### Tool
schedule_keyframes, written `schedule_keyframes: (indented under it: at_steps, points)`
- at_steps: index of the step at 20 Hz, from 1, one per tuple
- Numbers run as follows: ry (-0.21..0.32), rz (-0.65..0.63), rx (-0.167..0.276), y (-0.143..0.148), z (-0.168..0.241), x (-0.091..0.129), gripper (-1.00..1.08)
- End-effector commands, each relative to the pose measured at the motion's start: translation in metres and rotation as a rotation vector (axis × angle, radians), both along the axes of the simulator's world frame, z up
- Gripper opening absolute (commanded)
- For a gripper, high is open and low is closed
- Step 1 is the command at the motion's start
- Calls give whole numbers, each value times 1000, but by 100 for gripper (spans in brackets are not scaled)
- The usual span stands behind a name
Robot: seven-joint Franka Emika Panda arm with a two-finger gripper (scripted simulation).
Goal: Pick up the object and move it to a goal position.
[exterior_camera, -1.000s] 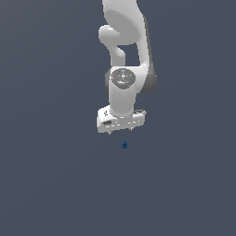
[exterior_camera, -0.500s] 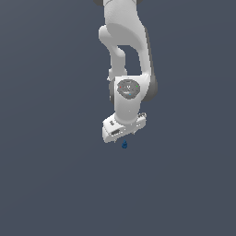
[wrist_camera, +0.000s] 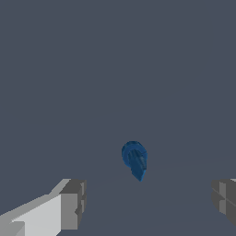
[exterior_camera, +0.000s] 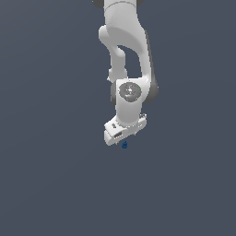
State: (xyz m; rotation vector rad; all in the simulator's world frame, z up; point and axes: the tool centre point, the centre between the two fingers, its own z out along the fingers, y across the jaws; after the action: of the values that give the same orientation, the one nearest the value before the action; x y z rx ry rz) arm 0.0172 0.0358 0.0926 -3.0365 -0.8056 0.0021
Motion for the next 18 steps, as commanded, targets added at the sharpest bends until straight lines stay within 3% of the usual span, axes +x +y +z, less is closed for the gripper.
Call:
schedule_keyframes:
  at_steps: [1,16,17,18]
  points:
    - [0,0,0,0,-1,0,100]
    - [-1,5,0,0,-50,0,100]
    - [-1,5,0,0,-50,0,-100]
    - [-1,5,0,0,-50,0,-100]
